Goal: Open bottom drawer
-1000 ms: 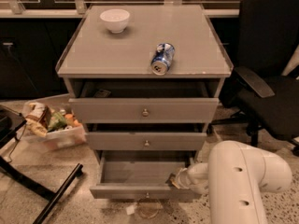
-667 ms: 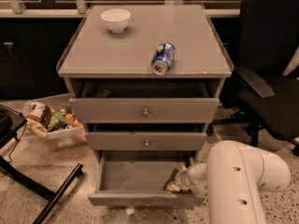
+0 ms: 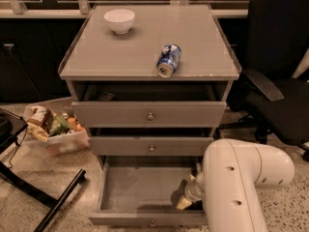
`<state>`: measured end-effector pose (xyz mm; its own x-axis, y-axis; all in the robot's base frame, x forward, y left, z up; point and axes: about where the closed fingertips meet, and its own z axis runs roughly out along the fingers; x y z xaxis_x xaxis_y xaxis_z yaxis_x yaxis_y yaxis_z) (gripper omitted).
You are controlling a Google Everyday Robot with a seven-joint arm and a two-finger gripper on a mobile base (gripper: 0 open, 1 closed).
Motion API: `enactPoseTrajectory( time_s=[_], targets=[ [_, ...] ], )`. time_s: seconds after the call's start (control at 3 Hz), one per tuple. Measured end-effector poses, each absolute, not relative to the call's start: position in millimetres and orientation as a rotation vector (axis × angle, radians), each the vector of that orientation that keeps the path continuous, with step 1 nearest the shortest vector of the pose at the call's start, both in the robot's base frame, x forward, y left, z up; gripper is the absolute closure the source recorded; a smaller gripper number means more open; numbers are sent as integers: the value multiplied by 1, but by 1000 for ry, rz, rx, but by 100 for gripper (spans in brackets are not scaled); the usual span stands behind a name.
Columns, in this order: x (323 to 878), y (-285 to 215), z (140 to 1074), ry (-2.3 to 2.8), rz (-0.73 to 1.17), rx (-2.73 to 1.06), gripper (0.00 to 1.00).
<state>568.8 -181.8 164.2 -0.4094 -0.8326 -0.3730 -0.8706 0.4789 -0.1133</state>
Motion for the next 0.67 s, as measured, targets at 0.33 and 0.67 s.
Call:
enactPoseTrajectory(
  time_s=[0.33, 0.67],
  targets=[
    [549, -194, 167, 2353, 195, -1479, 0],
    [549, -194, 167, 2353, 195, -1479, 0]
  ],
)
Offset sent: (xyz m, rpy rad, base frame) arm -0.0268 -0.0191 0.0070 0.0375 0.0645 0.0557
